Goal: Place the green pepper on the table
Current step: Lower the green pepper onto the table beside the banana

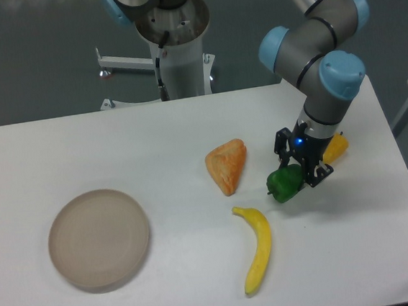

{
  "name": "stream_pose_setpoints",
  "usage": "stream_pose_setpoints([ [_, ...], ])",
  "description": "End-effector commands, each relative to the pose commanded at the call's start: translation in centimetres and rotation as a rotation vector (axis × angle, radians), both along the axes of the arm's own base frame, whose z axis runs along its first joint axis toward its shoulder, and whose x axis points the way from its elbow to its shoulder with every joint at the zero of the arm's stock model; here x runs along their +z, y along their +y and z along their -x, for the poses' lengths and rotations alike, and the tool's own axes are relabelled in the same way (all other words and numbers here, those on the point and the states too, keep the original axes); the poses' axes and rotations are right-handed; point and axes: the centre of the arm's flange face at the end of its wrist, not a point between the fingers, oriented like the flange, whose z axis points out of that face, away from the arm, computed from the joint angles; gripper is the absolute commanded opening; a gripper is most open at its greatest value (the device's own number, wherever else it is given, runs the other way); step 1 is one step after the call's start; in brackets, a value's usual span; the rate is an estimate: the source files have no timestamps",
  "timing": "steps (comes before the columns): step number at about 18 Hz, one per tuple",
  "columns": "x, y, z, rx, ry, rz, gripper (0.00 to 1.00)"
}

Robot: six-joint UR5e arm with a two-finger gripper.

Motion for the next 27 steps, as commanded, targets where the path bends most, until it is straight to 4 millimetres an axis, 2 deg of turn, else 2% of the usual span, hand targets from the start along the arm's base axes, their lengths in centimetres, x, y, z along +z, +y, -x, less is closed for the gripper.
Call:
stream_pose_setpoints([
  [9,-1.4,0.3,-1.2,0.017,0.017,-0.017,0.55],
  [27,-1.9,0.3,-1.2,-0.017,0.028,-0.02,0.56],
])
